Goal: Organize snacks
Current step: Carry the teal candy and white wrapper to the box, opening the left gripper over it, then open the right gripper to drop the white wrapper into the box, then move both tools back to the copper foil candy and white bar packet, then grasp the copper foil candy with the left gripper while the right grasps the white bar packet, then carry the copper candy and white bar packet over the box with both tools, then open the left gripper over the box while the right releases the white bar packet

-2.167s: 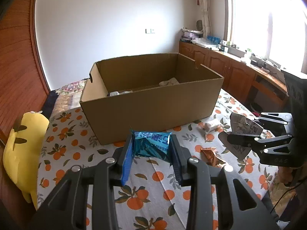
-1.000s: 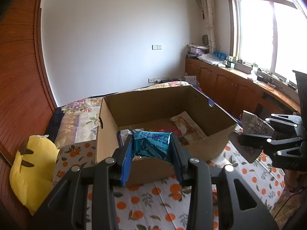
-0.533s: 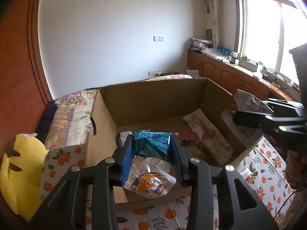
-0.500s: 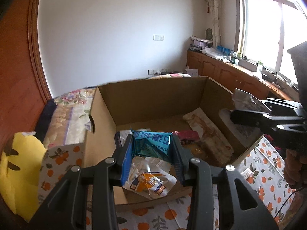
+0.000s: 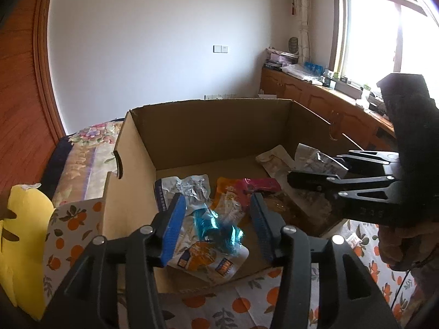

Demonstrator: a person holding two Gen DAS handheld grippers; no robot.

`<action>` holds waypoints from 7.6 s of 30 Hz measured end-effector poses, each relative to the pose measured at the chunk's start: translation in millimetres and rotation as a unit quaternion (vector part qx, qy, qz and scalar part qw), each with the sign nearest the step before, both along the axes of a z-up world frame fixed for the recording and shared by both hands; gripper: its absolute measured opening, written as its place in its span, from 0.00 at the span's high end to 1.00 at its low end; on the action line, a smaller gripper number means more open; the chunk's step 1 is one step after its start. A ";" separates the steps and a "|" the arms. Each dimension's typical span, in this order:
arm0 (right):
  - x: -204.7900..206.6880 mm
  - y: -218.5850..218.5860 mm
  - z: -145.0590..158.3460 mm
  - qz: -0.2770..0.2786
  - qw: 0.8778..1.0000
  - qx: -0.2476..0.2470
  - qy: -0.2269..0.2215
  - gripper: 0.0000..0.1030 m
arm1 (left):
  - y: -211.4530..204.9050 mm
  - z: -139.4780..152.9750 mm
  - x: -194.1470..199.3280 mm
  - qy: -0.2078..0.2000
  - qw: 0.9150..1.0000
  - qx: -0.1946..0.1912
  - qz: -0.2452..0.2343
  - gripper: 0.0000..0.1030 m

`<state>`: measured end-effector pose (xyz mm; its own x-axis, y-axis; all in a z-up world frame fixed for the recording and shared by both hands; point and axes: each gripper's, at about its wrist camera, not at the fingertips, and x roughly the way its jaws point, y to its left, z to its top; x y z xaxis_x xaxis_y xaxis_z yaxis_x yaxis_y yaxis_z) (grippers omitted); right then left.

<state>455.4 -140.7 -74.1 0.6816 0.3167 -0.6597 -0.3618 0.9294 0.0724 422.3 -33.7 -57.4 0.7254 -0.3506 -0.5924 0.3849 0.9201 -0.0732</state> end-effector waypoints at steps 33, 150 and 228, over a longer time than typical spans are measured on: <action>-97.3 -53.2 34.2 -0.001 0.998 -0.002 -0.065 0.46 | -35.4 -2.6 -100.5 -0.045 0.999 0.002 -0.018 0.49; -110.0 -55.9 -77.8 0.099 0.990 -0.082 0.061 0.79 | -95.5 -76.4 -156.3 0.078 0.996 0.005 -0.045 0.82; -41.8 -33.5 15.5 0.001 1.000 -0.009 -0.012 0.68 | -21.9 18.7 -43.8 -0.021 0.999 0.027 0.025 0.71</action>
<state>413.5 -174.2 -58.5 0.6969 0.3069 -0.6482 -0.3655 0.9296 0.0472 378.5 -55.6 -38.7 0.7659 -0.2808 -0.5783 0.3397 0.9405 -0.0068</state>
